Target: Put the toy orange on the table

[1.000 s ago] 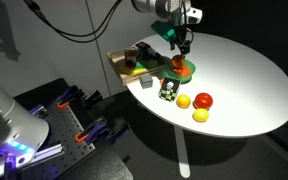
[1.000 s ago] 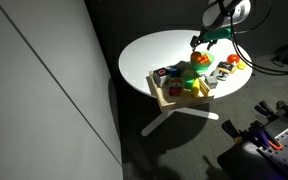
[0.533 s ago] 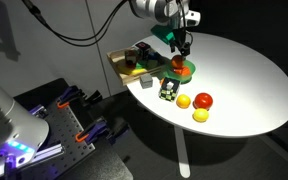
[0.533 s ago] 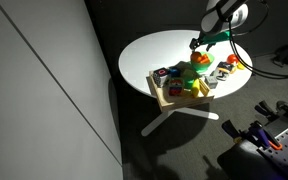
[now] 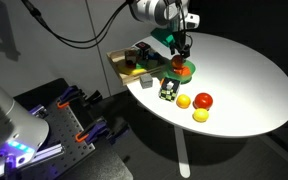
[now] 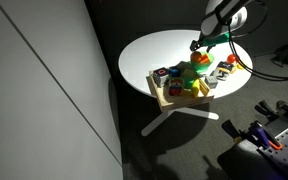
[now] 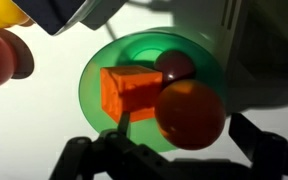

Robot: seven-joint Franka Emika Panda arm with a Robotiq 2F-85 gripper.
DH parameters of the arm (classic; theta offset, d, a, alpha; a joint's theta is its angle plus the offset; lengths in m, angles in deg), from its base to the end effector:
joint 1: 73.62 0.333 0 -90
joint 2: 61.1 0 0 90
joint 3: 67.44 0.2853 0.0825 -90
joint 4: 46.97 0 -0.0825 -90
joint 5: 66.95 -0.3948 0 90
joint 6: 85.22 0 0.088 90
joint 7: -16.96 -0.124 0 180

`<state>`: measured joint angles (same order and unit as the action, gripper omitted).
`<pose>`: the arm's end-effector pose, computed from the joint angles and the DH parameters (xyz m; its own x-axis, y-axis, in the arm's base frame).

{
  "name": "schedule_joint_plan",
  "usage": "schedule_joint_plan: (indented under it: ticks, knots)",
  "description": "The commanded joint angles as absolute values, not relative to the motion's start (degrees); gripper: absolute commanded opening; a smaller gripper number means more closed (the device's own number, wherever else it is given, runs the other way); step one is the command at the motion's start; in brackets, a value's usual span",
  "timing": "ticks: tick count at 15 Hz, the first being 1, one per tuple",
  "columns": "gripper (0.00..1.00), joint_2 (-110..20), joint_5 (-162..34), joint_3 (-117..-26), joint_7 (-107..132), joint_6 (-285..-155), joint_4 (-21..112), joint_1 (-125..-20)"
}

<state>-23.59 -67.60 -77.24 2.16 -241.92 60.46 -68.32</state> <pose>0.6448 -0.0491 0.1355 0.9312 -0.2841 0.2285 -0.3005 -0.9529 0.0401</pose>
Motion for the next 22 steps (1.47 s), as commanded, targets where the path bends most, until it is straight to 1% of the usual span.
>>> schedule_joint_plan:
  ticks: [1,14,15,16,17,18,19,22]
  knots:
    - [1.00,-22.43,-66.61,-77.80,0.38,-243.01,59.17,-67.79]
    - [1.00,-19.97,-67.24,-78.08,0.40,-248.04,59.06,-67.20]
    - [0.77,-19.84,-67.28,-78.21,0.22,-248.63,59.18,-66.96]
    - [0.73,-19.68,-67.27,-78.37,0.11,-249.09,59.21,-66.73]
    - [0.66,-19.60,-67.30,-78.42,0.04,-249.63,59.30,-66.56]
    - [0.56,-19.54,-67.32,-78.53,-0.13,-249.99,59.36,-66.35]
    - [0.49,-19.56,-67.38,-78.57,-0.16,-250.52,59.46,-66.22]
    - [0.49,-20.37,-67.50,-78.89,-0.24,-250.90,60.18,-65.81]
